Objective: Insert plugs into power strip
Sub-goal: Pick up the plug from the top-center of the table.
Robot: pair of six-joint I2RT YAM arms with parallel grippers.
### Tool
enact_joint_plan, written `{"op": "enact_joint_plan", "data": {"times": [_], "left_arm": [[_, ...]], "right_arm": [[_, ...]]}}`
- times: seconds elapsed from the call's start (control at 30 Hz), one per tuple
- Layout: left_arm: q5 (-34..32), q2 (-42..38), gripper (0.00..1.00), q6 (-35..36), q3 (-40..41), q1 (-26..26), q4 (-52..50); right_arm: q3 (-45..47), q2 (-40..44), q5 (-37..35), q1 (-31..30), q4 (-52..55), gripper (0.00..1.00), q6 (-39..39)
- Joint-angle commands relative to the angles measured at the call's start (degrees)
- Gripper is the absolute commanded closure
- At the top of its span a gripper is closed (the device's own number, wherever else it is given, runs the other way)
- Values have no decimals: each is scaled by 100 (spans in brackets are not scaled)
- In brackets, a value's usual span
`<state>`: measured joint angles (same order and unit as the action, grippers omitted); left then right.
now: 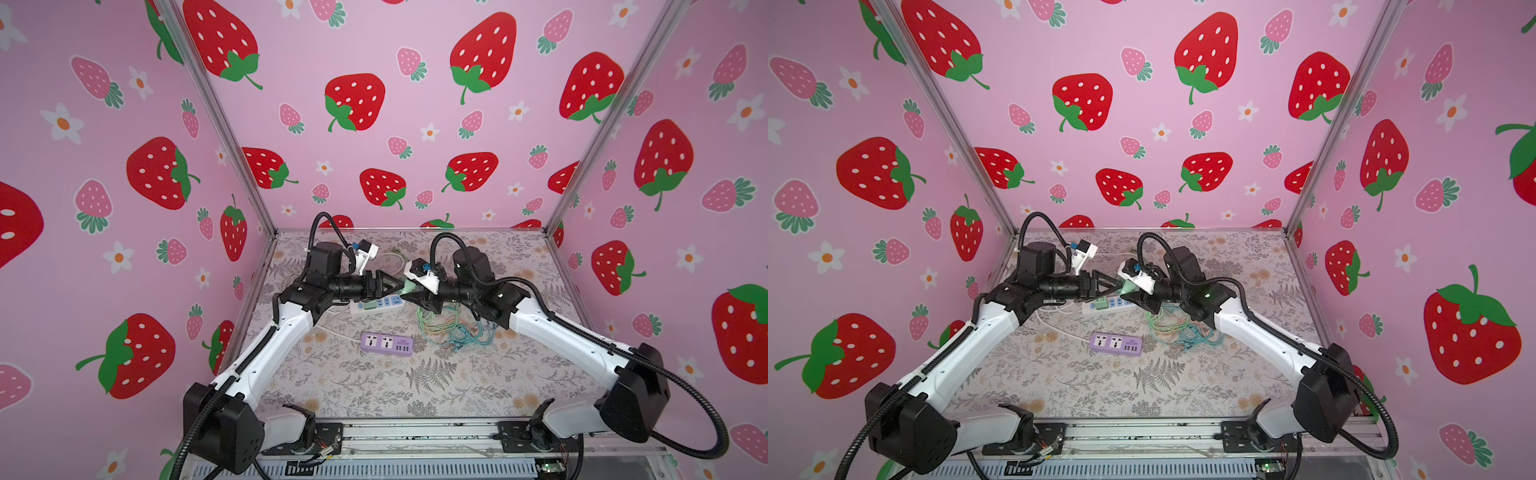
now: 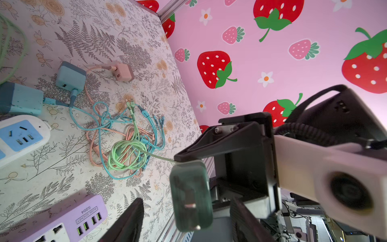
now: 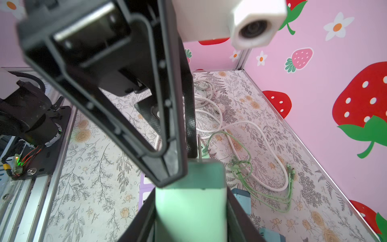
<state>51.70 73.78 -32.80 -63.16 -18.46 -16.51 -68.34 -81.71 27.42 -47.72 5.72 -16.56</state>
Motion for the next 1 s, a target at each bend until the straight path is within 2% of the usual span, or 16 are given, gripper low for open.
{"op": "enact_joint_plan", "data": {"times": [0.0,0.2,0.37,0.73,0.8,0.93,0.97], "left_arm": [[200,14,35,-12,-246,-57,42],[226,28,43,-27,-277,-70,5],[244,75,55,-34,-319,-67,-44],[289,135,72,-41,-382,-62,-79],[309,146,78,-46,-388,-67,-72],[261,163,93,-45,-373,-62,-64],[239,156,99,-32,-364,-69,-56]], "right_arm": [[-239,-69,1,-108,78,68,-200],[-402,-195,-110,-203,248,68,-339],[-478,-272,-266,-262,367,68,-435],[-446,-281,-554,-271,396,67,-503],[-422,-284,-562,-272,387,64,-484],[-333,-216,-671,-268,324,49,-185],[-258,-160,-715,-261,266,42,-72]]}}
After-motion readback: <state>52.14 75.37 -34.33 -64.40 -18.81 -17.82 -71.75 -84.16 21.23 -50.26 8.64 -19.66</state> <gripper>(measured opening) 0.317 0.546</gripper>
